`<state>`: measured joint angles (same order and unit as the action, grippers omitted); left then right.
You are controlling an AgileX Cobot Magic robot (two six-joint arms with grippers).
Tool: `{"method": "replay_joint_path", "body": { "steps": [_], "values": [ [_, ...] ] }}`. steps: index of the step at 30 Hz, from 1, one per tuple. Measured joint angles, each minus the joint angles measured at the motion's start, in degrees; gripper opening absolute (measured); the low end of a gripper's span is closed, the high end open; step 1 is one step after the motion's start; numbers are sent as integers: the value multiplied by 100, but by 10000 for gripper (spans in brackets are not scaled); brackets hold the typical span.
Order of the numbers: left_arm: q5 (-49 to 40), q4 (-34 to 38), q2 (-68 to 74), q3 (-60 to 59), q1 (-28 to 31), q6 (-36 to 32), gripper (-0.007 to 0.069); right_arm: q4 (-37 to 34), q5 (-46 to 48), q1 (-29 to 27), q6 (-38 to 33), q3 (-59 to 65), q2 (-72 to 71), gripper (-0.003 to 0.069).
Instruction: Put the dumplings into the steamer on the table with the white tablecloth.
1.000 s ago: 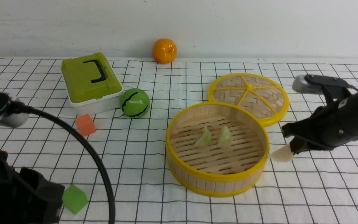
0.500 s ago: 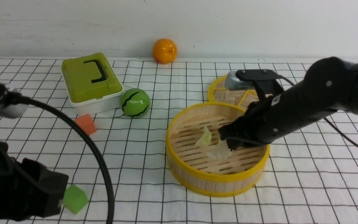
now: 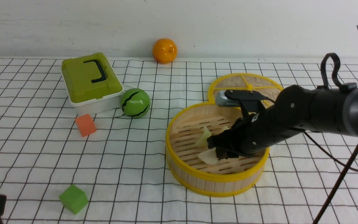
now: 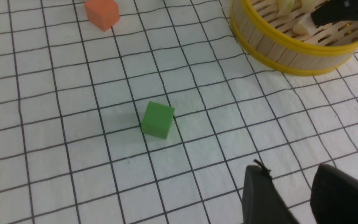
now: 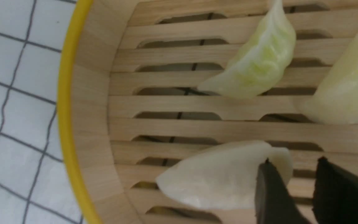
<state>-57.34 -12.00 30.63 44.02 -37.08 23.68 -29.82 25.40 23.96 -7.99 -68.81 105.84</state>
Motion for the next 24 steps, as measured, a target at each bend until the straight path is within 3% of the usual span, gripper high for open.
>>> {"method": "replay_joint_path", "body": {
  "steps": [1, 5, 10, 17, 24],
  "values": [
    [-13, 0, -36, -21, 0, 16, 241, 0, 21, 0, 0, 0, -22, 232],
    [-117, -171, -412, -278, 0, 358, 241, 200, 550, 0, 0, 6, -736, 386],
    [-117, -515, -917, -705, 0, 1000, 241, 660, 1205, 0, -6, 6, -1803, 412],
    [227, -708, -1817, -1427, 0, 1985, 192, 1260, 1795, 0, -6, 163, -3678, 253],
    [879, -718, -2132, -1543, 0, 2124, 119, 1337, 1245, 0, -6, 1301, -5389, 75]
  ]
}}
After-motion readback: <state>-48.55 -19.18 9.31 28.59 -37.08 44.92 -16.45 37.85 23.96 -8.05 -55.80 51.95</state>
